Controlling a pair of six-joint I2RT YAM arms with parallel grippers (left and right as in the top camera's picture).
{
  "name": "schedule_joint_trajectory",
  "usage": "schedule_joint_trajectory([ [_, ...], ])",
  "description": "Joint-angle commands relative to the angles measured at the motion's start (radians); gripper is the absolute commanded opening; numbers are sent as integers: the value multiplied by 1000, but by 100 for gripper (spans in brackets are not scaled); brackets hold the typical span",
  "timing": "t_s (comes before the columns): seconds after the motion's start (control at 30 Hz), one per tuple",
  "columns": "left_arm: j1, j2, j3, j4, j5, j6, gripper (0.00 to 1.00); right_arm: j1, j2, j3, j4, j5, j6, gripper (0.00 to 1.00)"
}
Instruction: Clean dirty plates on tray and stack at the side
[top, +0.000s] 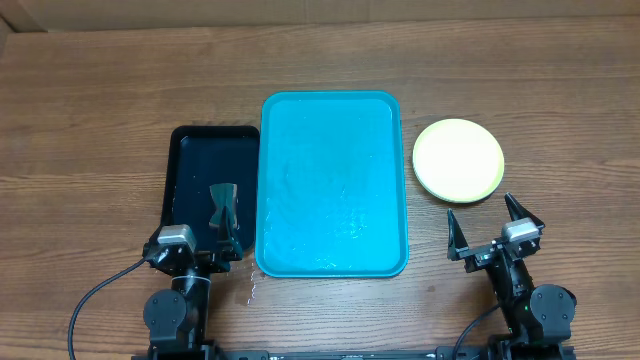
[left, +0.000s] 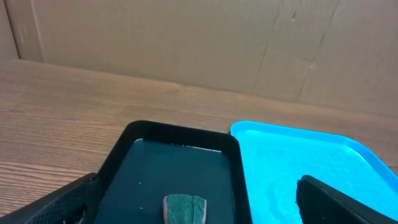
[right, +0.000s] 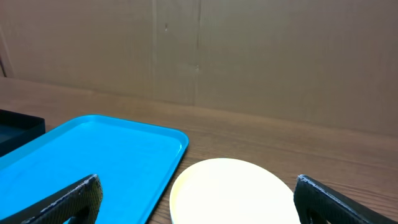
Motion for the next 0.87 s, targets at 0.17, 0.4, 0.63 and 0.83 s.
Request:
schedule_joint_trajectory([
  [0.17, -7, -11, -3, 0, 15, 28, 100, 0, -8, -11, 6, -4, -1, 100],
  [0.4, -7, -11, -3, 0, 15, 28, 100, 0, -8, -11, 6, -4, -1, 100],
  [0.63, -7, -11, -3, 0, 15, 28, 100, 0, -8, -11, 6, -4, -1, 100],
  [0.83, -7, -11, -3, 0, 15, 28, 100, 0, -8, -11, 6, -4, -1, 100],
])
